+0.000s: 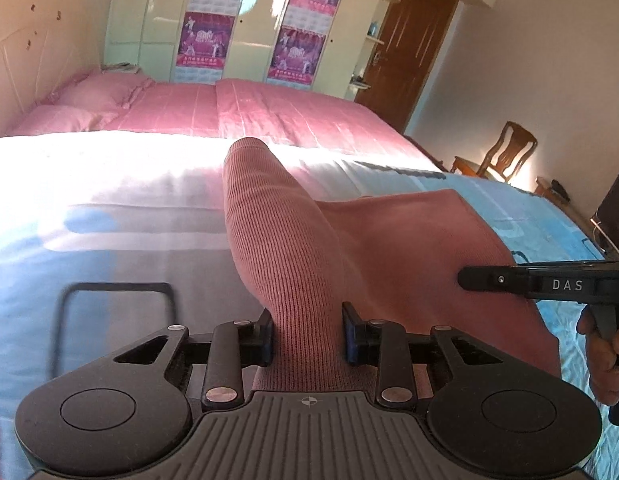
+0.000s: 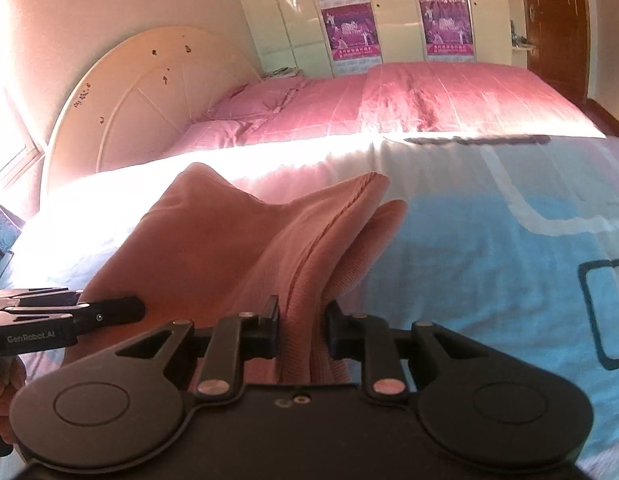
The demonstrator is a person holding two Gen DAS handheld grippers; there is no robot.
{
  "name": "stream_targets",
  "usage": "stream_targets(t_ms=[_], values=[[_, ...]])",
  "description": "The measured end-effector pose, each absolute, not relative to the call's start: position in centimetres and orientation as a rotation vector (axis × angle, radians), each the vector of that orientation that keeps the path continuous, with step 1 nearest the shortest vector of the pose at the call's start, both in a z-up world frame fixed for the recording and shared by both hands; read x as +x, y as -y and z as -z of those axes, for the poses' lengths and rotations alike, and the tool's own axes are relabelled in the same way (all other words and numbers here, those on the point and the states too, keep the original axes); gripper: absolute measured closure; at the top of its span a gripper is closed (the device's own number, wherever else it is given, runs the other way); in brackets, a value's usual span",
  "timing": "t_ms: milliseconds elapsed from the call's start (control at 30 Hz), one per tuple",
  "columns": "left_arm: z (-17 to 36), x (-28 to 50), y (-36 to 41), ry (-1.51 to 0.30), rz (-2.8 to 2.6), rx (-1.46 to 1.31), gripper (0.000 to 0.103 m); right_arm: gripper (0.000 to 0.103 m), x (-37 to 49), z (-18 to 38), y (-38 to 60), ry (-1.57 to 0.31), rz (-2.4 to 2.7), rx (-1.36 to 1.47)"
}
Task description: Fold small clothes
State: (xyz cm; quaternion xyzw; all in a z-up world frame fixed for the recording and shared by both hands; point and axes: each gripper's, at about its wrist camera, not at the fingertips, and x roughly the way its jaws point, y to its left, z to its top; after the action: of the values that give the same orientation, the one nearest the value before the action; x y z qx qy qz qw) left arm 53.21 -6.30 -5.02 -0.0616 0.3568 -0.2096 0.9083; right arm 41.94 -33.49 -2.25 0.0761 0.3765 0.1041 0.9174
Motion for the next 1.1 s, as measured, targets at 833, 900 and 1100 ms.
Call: stream_targets(t_ms=[833,900,1100], values=[[12.0,50.5,-20.1,-0.789,0.202,-0.261,0.045,0.082,47.0,9.7,13.2,-0.882,-0.304,0.197],[12.6,50.8,-20.5,-0.790,0.207,-0.292,0.042,0.082,46.9,10.1,13.4,-0.874,-0.298,0.215],[9.3,49.5,-20.3,-0.706,0.191,-0.172,0.038,0.061,46.1,8.8,13.2,-0.829,-0.239,0.189]])
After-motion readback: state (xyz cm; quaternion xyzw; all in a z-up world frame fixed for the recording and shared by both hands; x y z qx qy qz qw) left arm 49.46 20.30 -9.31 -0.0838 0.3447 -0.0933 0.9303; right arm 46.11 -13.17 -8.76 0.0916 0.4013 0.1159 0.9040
